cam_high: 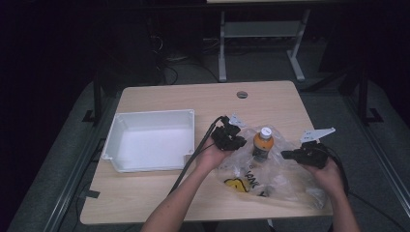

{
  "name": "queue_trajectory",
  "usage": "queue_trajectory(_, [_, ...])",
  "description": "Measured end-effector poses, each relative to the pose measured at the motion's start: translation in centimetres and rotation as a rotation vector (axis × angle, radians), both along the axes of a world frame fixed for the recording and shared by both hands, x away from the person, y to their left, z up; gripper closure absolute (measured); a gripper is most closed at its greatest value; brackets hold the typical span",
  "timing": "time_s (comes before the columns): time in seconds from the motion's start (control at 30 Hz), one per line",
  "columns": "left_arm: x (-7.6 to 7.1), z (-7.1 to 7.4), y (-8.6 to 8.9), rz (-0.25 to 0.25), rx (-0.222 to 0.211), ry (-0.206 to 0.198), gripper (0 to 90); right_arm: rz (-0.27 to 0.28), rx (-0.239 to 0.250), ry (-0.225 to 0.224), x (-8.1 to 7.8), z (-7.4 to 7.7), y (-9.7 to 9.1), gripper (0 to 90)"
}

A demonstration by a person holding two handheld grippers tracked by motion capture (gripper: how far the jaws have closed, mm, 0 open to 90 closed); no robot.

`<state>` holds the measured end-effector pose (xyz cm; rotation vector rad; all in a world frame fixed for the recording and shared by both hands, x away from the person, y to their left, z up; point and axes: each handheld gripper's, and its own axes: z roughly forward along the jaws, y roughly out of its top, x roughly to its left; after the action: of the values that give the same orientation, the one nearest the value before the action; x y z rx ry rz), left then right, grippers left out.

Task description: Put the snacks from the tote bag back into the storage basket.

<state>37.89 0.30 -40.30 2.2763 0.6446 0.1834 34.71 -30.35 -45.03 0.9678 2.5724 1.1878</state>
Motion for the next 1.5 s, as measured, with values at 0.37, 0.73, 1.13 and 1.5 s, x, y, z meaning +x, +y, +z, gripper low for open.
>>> queue_trajectory(0.37, [-0.2,-2.4,-0.1,0.037,-0.012,0.012,88.9,-0.011,0.0,0.023,0.1,-0.6,-0.3,89.7])
queue_trajectory(0.73, [-0.4,-4.0,-0.5,0.051,0.009,0.029,89.0,-0.041,-0.008,0.059,0.1,-1.2,-0.9,89.7])
queue_trajectory(1.13, [-0.6,-5.4,-0.6,0.072,0.018,0.04,89.5,-0.062,-0.012,0.062,-0.1,-1.3,-1.2,89.8])
queue_trajectory(1.5, [-1.2,-4.9,0.1,0.082,0.008,0.024,80.0,-0.077,-0.032,0.035,-0.5,-1.0,-1.3,74.8])
